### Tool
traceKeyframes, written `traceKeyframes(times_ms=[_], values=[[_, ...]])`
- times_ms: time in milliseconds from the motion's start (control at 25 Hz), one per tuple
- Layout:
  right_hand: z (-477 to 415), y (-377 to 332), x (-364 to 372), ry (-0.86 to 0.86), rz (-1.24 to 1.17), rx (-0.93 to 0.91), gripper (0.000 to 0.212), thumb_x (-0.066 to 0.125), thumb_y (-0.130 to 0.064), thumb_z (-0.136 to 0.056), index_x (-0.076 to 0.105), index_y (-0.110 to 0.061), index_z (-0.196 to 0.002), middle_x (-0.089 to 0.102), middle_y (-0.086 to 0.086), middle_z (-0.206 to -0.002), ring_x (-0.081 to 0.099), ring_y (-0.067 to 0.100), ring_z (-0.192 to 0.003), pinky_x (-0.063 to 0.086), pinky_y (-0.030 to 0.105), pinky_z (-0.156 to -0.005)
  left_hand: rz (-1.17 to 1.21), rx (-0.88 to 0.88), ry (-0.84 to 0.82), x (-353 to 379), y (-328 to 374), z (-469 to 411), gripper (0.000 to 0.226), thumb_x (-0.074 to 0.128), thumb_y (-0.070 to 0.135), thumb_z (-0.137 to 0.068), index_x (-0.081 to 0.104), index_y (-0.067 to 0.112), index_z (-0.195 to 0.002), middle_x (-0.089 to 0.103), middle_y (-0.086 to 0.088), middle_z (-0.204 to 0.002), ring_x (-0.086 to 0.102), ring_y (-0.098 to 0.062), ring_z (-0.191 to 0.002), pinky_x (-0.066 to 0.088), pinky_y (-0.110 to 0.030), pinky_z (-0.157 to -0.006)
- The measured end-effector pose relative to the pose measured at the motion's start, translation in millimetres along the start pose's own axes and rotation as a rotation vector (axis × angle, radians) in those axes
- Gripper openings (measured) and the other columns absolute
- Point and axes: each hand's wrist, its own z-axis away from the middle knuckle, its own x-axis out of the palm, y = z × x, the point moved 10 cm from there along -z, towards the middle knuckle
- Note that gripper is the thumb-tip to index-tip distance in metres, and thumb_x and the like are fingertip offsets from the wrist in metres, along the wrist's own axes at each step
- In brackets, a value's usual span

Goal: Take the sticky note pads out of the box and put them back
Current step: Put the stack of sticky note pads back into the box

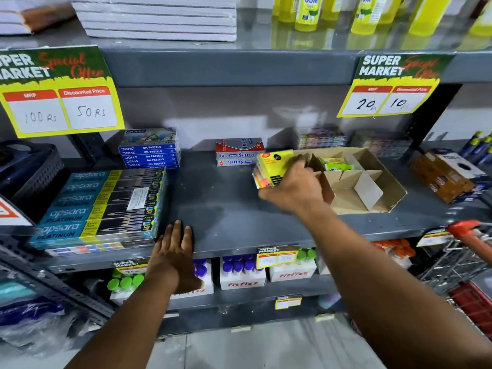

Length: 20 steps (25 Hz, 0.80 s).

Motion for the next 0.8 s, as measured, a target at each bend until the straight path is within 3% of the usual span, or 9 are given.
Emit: traceKeyframes(times_ms=[120,320,600,800], values=[[-21.3,36.9,-52.9,0.089,0.042,0.029,0.089,0.082,-0.046,-0.06,0.039,-0.003,-0.125,0.061,0.016,-0.116,0.058,0.036,-0.111,0.045,0.034,-0.084,-0.007,0.009,0.053,-3.0,0.8,2.7,0.136,0.065,0.075,-0.065,-0.024,0.01,-0.145,-0.028,-0.016,-0.155,-0.02,-0.034,-0.144,-0.003,-0.044,-0.12],[-49.6,112.0,-95.7,0.13,0.094,0.163,0.101,0.085,-0.049,-0.06,0.034,-0.003,-0.133,0.058,0.018,-0.124,0.055,0.038,-0.115,0.046,0.038,-0.087,0.025,0.037,0.114,-9.1,2.3,7.3,0.138,0.067,0.074,-0.059,-0.017,0.009,-0.148,-0.024,-0.018,-0.156,-0.015,-0.034,-0.145,0.0,-0.042,-0.12],[-65.6,171.2,-71.3,0.065,0.158,0.256,0.104,0.086,-0.055,-0.055,0.035,-0.001,-0.128,0.058,0.02,-0.125,0.057,0.038,-0.115,0.046,0.038,-0.086,0.005,0.024,0.095,-10.4,3.4,8.0,0.139,0.064,0.075,-0.058,-0.02,0.009,-0.146,-0.025,-0.018,-0.156,-0.017,-0.034,-0.145,0.001,-0.042,-0.12],[-64.4,184.3,-48.3,0.046,0.217,0.214,0.133,0.086,-0.057,-0.049,0.018,0.006,-0.145,0.053,0.025,-0.129,0.053,0.042,-0.119,0.045,0.042,-0.097,-0.002,0.012,0.08,-11.8,4.8,9.3,0.138,0.064,0.074,-0.06,-0.022,0.01,-0.146,-0.027,-0.016,-0.156,-0.019,-0.032,-0.145,0.0,-0.041,-0.12]])
